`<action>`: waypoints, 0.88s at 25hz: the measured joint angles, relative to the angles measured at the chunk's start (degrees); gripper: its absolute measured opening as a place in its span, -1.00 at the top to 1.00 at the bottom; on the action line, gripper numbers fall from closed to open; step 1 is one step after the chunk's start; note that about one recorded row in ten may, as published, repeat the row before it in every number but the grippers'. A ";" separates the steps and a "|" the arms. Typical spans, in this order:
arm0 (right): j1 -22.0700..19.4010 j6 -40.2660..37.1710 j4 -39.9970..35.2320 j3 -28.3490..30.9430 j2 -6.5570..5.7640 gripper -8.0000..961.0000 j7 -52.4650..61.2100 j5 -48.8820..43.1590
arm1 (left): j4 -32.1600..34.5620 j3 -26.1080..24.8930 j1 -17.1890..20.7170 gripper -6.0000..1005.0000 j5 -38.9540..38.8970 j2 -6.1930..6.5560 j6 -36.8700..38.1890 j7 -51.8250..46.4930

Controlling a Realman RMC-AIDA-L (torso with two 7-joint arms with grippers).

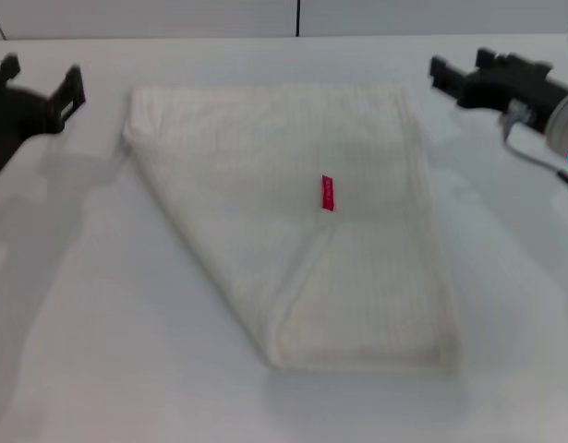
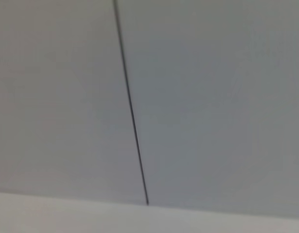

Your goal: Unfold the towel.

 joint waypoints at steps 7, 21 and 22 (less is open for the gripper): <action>9.31 -25.39 0.31 16.81 0.44 -0.17 3.56 -1.25 | -19.63 -0.33 -1.43 -0.53 -0.15 4.32 -26.41 0.94; 22.99 -39.88 11.02 26.69 0.13 0.84 6.69 -9.57 | -30.13 -18.17 -11.32 -0.53 -16.32 -6.34 -67.01 31.81; 23.82 -40.75 11.74 27.32 0.10 0.88 6.71 -10.26 | -30.02 -18.41 -11.99 -0.53 -17.05 -6.34 -68.33 32.35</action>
